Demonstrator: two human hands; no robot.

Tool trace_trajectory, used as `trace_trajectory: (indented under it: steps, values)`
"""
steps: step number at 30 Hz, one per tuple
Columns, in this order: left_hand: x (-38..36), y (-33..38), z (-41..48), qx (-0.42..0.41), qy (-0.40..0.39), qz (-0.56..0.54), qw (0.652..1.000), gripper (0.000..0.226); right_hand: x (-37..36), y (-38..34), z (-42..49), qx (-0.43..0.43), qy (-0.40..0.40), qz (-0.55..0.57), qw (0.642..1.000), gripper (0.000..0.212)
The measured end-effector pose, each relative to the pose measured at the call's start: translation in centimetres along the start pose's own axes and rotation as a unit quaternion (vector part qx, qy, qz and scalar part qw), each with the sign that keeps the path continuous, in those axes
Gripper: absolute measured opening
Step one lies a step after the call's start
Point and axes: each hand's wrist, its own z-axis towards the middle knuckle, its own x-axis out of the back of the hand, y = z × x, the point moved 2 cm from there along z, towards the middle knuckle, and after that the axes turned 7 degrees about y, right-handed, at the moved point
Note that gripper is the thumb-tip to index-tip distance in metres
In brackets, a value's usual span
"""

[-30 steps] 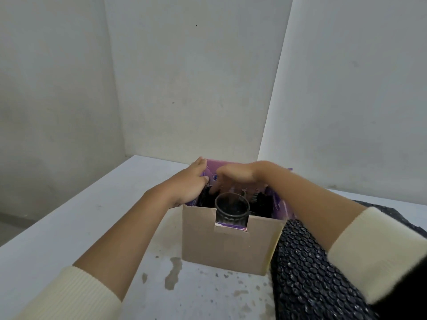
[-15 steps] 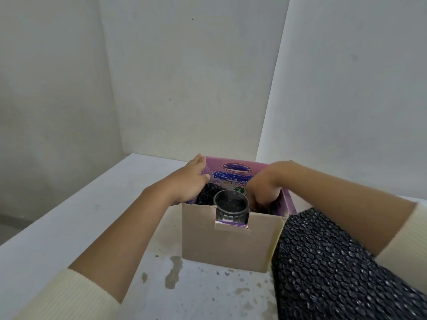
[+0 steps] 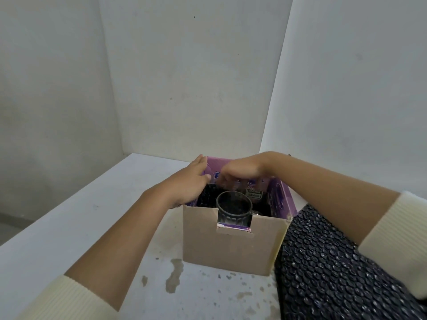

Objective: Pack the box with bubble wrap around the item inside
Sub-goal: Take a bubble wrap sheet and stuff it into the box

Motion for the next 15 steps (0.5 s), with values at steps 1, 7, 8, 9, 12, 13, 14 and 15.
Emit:
trace_trajectory:
  steps: [1, 7, 8, 9, 12, 13, 14, 15]
  values:
    - [0.0, -0.1, 0.1, 0.0, 0.002, 0.002, 1.0, 0.057, 0.0, -0.7, 0.1, 0.031, 0.024, -0.004, 0.999, 0.037]
    - [0.0, -0.4, 0.3, -0.005, -0.001, 0.01, 1.0, 0.06, -1.3, -2.1, 1.7, 0.041, -0.016, -0.017, 0.999, 0.028]
    - [0.0, -0.4, 0.3, -0.006, -0.002, 0.013, 1.0, 0.061, -1.5, -2.1, 1.9, 0.029, -0.032, -0.014, 0.999, 0.037]
    - [0.0, -0.3, 0.3, -0.007, -0.004, 0.016, 1.0, 0.061, -1.8, -1.9, 1.9, 0.02, -0.057, -0.01, 0.998, 0.044]
    - [0.1, -0.1, 0.3, -0.011, -0.004, 0.03, 0.999, 0.059, -1.6, -1.0, 1.5, 0.032, -0.069, 0.02, 0.997, 0.046]
    - [0.1, -0.1, 0.3, -0.011, -0.004, 0.031, 0.999, 0.059, -1.4, -0.5, 1.2, 0.039, -0.045, 0.037, 0.998, 0.045]
    - [0.1, 0.0, 0.2, -0.011, -0.004, 0.029, 1.0, 0.059, -1.2, 0.1, 0.7, 0.051, -0.014, 0.047, 0.997, 0.045]
    - [0.1, 0.0, 0.1, -0.01, -0.005, 0.026, 1.0, 0.059, -1.0, 0.8, 0.3, 0.07, 0.024, 0.041, 0.996, 0.045]
